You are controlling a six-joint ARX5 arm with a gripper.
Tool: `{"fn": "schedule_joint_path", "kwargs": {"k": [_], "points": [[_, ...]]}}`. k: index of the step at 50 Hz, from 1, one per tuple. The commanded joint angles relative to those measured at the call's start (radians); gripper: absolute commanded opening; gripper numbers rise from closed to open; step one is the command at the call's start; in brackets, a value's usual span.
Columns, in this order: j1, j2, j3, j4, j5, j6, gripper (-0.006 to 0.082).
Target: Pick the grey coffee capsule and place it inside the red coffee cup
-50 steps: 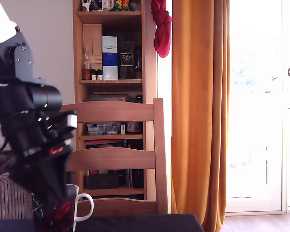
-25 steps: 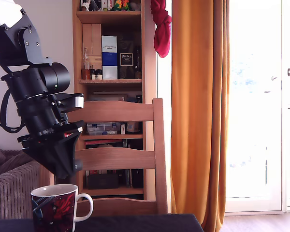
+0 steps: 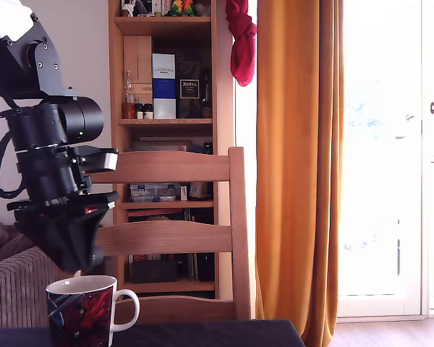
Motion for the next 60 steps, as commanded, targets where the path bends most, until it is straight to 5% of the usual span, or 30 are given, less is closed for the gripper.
{"fn": "schedule_joint_path", "kwargs": {"k": [1, 6, 14, 17, 23, 60], "points": [[-0.001, -0.014, 0.005, -0.010, -0.008, -0.006, 0.0455], [-0.001, -0.014, 0.005, -0.030, -0.007, -0.012, 0.0512], [-0.001, -0.014, 0.006, -0.047, -0.007, -0.019, 0.0485], [-0.001, -0.014, 0.011, -0.052, -0.007, -0.024, 0.0367], [-0.001, -0.023, 0.026, -0.068, 0.011, -0.023, -0.0040], [0.146, -0.351, 0.007, 0.018, 0.031, -0.029, -0.0019]]}}
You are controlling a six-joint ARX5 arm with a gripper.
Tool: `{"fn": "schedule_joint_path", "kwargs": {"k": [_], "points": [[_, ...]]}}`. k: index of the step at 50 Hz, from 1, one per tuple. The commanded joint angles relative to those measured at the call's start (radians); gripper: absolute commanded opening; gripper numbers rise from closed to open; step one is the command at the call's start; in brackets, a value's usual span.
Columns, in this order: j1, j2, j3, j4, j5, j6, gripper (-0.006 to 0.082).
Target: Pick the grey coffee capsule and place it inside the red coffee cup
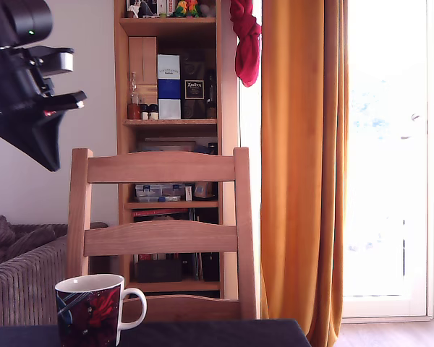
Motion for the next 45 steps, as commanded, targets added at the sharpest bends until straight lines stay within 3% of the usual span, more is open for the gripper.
{"fn": "schedule_joint_path", "kwargs": {"k": [1, 19, 33, 45], "points": [[0.015, -0.040, -0.018, 0.024, 0.005, -0.005, -0.0019], [0.076, -0.238, -0.222, 0.247, -0.001, -0.057, -0.0019], [0.077, -0.394, -0.443, 0.440, -0.090, -0.059, -0.0019], [0.084, -0.462, -0.504, 0.480, -0.093, -0.058, -0.0019]]}}
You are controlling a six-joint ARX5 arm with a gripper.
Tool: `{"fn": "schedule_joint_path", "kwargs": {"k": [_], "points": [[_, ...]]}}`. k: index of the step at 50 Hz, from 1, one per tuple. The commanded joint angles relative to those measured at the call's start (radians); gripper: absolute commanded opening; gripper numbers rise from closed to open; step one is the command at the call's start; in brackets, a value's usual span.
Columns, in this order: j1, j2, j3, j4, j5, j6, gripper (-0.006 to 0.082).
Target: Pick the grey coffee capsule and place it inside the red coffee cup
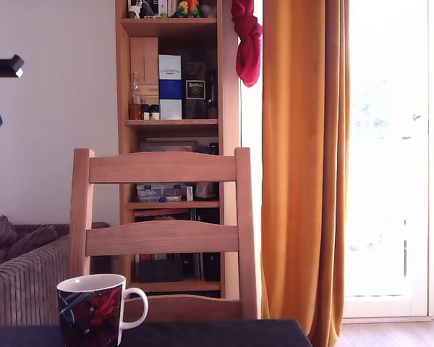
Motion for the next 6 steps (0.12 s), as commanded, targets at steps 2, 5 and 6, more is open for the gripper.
{"fn": "schedule_joint_path", "kwargs": {"k": [2, 5, 6], "points": [[0.006, -0.014, -0.027, 0.016, -0.002, -0.005, -0.0019], [0.006, -0.018, -0.027, 0.021, -0.002, -0.005, -0.0019], [0.006, -0.021, -0.027, 0.021, -0.002, -0.004, -0.0019]]}}
